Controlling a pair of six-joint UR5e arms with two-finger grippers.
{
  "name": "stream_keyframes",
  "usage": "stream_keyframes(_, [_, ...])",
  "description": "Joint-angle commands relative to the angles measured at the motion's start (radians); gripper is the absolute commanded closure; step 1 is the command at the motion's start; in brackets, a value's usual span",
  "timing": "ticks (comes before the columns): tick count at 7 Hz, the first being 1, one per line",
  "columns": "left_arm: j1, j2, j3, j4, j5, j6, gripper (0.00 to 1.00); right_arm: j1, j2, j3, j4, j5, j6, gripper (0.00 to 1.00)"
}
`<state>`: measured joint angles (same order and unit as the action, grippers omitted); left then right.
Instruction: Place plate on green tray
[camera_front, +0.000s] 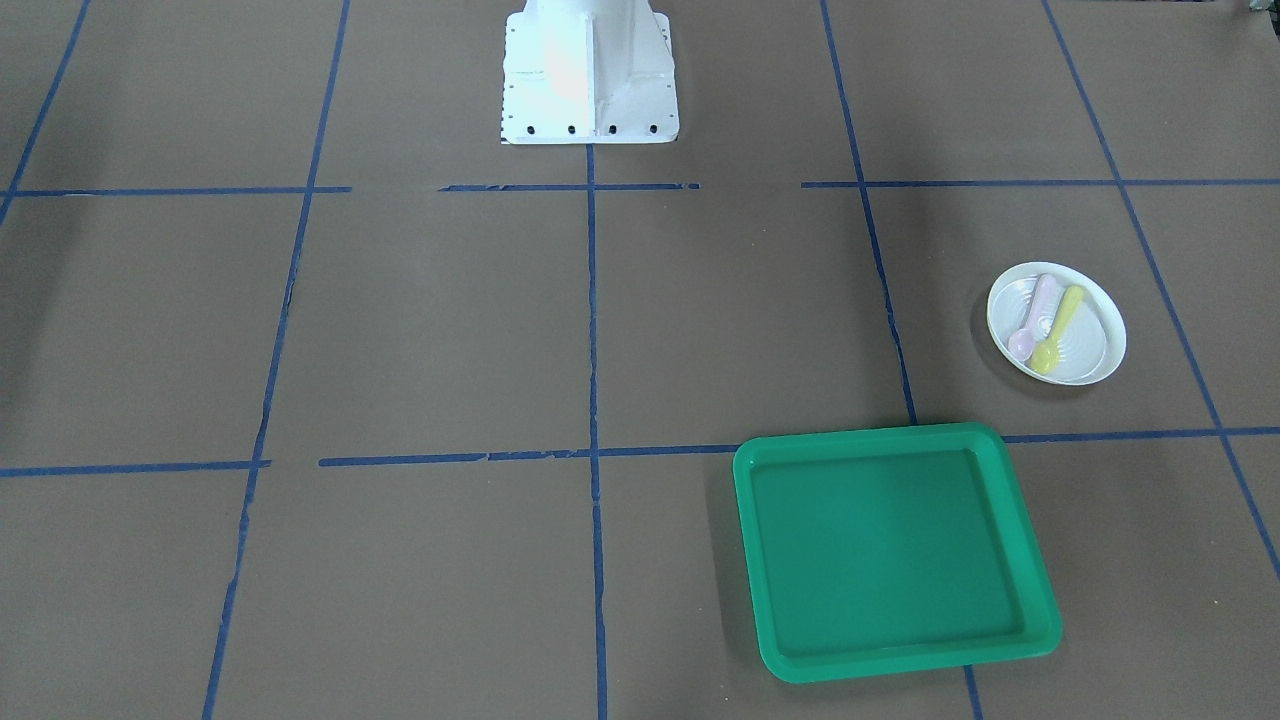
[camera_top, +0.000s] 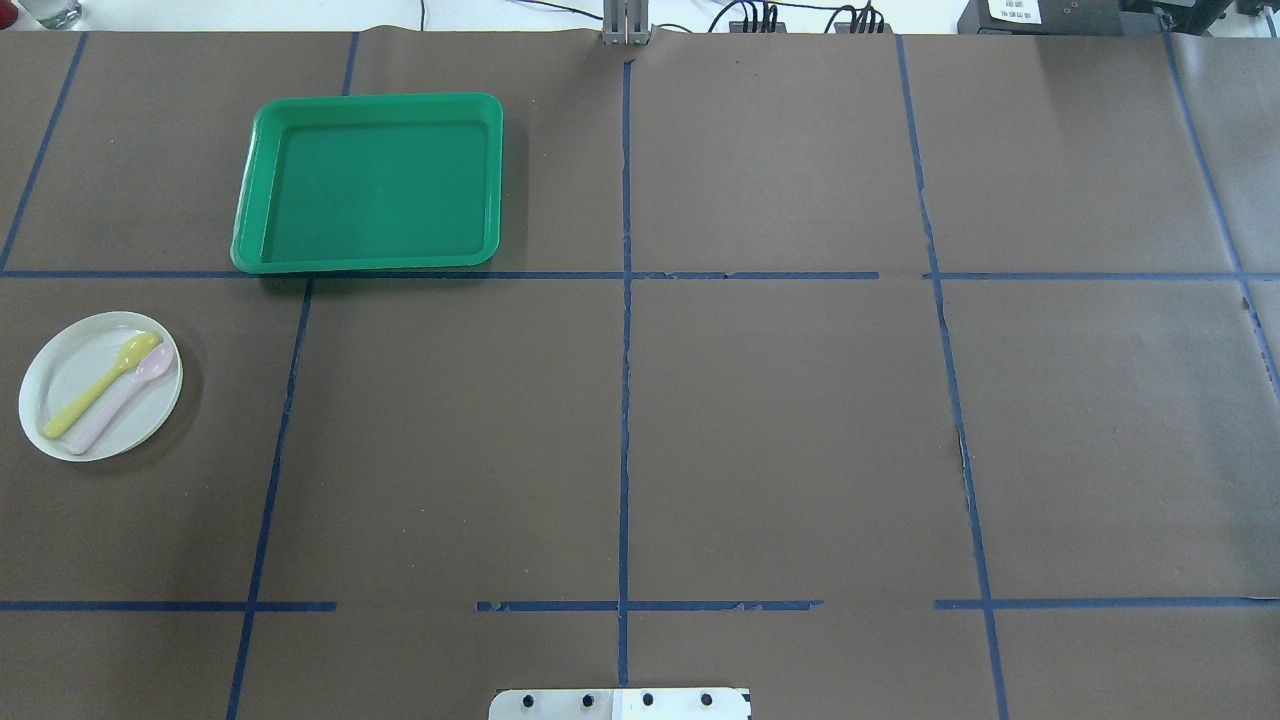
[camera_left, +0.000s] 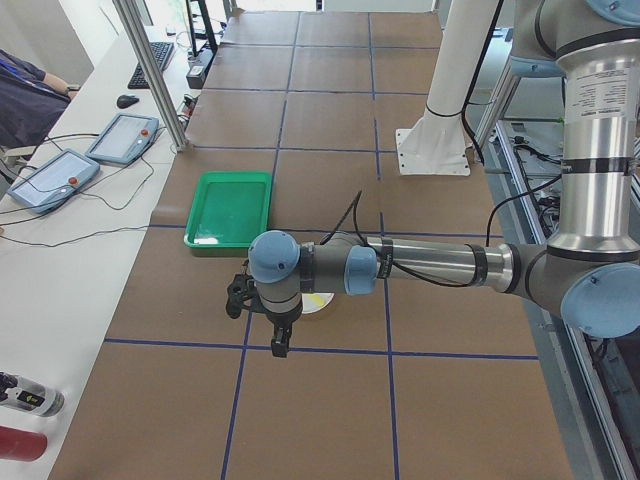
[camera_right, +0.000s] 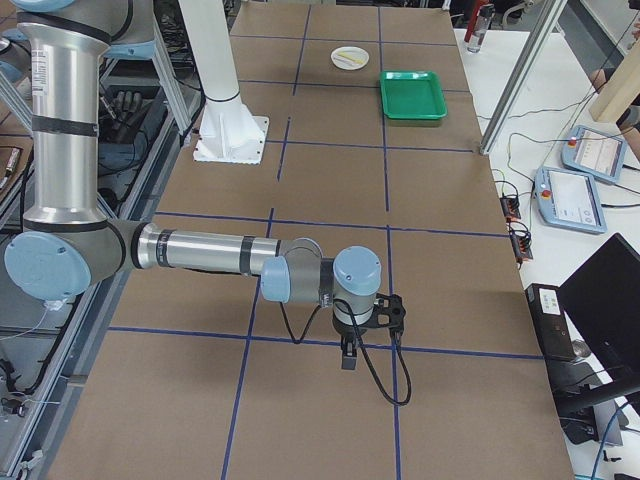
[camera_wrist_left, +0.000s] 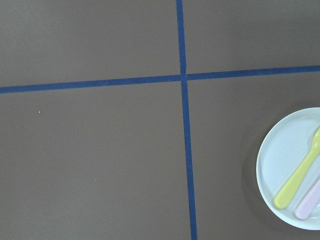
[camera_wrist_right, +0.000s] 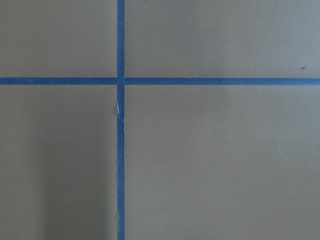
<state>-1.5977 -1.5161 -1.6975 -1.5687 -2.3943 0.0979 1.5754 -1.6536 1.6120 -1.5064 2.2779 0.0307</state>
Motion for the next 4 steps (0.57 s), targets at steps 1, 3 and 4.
stream_keyframes(1, [0.049, -0.004, -0.001, -0.074, -0.093, -0.004, 0.00, 0.000, 0.000, 0.000, 0.000, 0.000, 0.000, 0.00])
stream_keyframes(3, [0.203, -0.013, 0.016, -0.227, -0.083, -0.138, 0.00, 0.000, 0.000, -0.001, 0.000, -0.002, 0.000, 0.00])
stream_keyframes(4, [0.278, -0.015, 0.059, -0.360, -0.056, -0.299, 0.00, 0.000, 0.000, 0.000, 0.000, 0.000, 0.000, 0.00])
